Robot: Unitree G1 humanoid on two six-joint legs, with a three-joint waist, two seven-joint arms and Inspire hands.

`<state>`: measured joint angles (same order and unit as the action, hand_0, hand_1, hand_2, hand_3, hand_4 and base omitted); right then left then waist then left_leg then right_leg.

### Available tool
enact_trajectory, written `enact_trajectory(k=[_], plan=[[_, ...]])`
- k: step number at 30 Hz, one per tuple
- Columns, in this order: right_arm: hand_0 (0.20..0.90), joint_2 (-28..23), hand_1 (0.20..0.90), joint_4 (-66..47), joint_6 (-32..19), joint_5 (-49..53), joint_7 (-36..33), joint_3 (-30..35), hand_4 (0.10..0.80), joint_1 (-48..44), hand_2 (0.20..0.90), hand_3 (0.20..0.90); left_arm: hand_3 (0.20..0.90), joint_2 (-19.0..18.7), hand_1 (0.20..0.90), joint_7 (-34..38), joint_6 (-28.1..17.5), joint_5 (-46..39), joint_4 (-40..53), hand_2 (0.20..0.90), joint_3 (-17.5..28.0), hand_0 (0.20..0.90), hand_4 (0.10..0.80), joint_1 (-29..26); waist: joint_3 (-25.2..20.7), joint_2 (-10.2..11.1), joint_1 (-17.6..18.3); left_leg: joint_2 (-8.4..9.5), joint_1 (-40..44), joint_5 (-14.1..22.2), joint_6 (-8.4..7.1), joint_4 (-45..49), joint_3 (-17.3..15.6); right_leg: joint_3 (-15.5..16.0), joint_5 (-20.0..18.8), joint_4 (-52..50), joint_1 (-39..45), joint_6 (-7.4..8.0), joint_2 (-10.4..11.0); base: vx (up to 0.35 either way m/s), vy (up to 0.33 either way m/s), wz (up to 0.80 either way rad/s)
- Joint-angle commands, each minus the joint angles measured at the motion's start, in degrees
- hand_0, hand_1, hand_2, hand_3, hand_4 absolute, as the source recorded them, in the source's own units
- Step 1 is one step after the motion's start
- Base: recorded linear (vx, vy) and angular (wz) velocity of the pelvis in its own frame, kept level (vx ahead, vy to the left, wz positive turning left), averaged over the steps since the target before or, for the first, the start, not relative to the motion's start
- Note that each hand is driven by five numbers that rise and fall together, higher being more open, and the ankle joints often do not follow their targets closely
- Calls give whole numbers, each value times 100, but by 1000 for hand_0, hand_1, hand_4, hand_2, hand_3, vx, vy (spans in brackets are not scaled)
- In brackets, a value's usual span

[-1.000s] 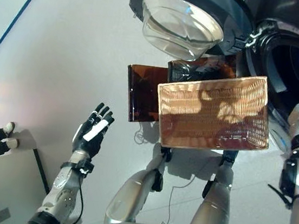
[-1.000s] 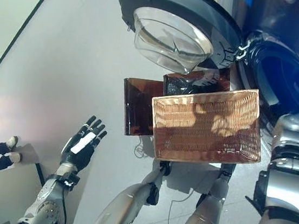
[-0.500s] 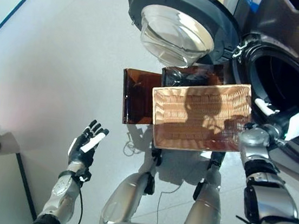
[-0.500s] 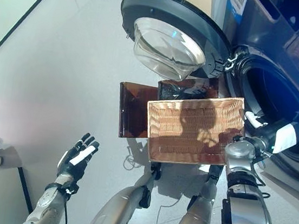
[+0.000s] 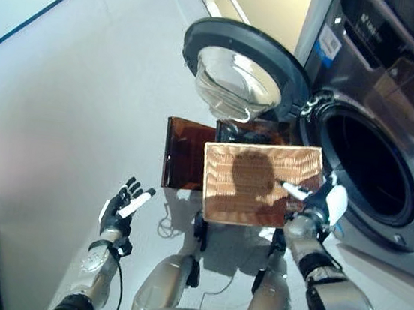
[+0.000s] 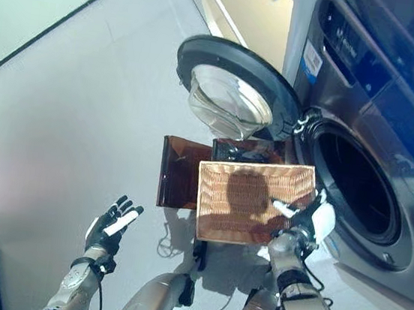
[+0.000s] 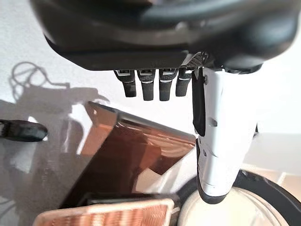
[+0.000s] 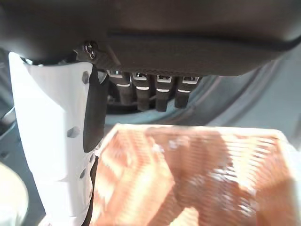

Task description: Pick up the clothes and place them into the washing machine

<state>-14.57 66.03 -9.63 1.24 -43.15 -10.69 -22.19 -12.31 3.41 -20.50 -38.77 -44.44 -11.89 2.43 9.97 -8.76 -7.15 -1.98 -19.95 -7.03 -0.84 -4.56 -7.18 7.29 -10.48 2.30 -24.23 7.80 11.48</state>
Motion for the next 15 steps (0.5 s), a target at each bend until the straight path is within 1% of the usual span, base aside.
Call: enact_trajectory(k=[1,3,7,9,11,15], plan=[[900,-85,900,-2,-415,-119,176,-189,800,143,900,900,900,-88,900,343,-311,726,-971,900,332,900,800,-542,-194,75,-56,165,454,210,-445,-44,176,33,6,-136,451,-16,-273,127,-36,-6],[900,71,900,89,-414,-197,413,-329,800,313,900,900,900,-73,900,509,-224,1161,-1631,900,495,900,800,-753,-219,213,42,133,612,198,-494,-44,181,46,-33,-43,654,-2,-292,153,-33,8],[900,249,900,292,-401,-315,955,-553,800,591,900,900,900,-111,900,727,-40,1946,-2445,900,665,900,800,-982,-337,476,195,98,891,216,-539,-44,141,36,-166,116,968,34,-311,104,-2,-4],[900,303,900,449,-369,-374,1166,-614,800,687,900,900,900,-125,900,736,68,2345,-2691,900,678,900,800,-1019,-406,575,226,76,1042,252,-532,-44,75,1,-204,205,1119,82,-324,76,17,-11],[900,342,900,466,-365,-576,1311,-708,800,807,900,900,900,-164,900,719,120,2602,-2800,900,681,900,800,-1043,-418,666,298,18,1195,236,-531,-44,47,-40,-231,134,1212,77,-352,67,9,-23],[900,447,900,893,-126,-1008,1572,-780,800,1035,900,900,900,-128,900,612,243,3162,-2953,900,554,900,800,-973,-562,784,336,-31,1526,300,-516,-44,39,-37,-141,105,1537,80,-420,93,26,-3]])
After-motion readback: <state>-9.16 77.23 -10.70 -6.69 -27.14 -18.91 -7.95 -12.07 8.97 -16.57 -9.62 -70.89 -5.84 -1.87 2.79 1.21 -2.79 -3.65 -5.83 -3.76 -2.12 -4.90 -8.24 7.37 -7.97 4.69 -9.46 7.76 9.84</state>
